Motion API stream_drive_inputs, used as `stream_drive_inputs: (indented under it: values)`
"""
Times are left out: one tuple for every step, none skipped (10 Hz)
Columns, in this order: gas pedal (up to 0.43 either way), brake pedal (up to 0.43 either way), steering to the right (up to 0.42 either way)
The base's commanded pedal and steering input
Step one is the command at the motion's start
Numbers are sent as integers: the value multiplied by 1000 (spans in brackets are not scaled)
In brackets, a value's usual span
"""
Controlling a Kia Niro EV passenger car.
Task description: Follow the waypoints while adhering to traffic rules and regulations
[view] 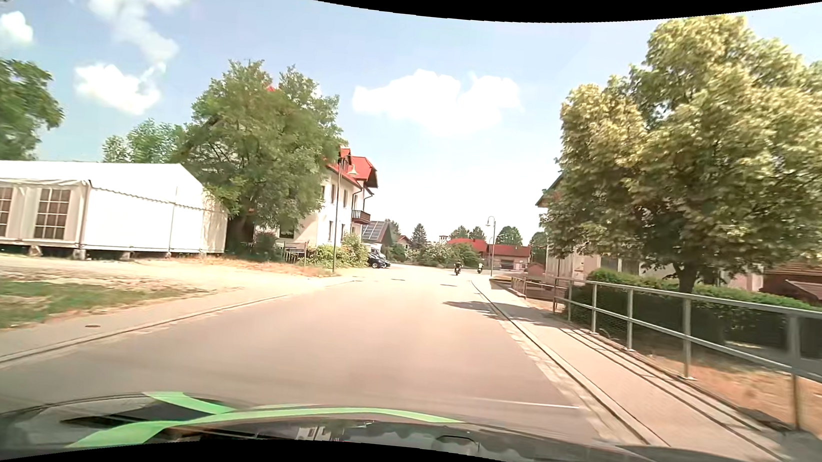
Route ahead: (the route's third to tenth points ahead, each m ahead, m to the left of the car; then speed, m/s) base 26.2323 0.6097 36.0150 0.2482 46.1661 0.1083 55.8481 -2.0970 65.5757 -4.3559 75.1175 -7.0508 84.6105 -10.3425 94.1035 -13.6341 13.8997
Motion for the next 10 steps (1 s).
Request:
stream_drive_inputs:
  values:
    - [189,0,-3]
    - [189,0,-2]
    - [189,0,-2]
    - [189,0,0]
    - [189,0,2]
    - [197,0,3]
    - [209,0,3]
    - [220,0,4]
    - [220,0,4]
    - [220,0,5]
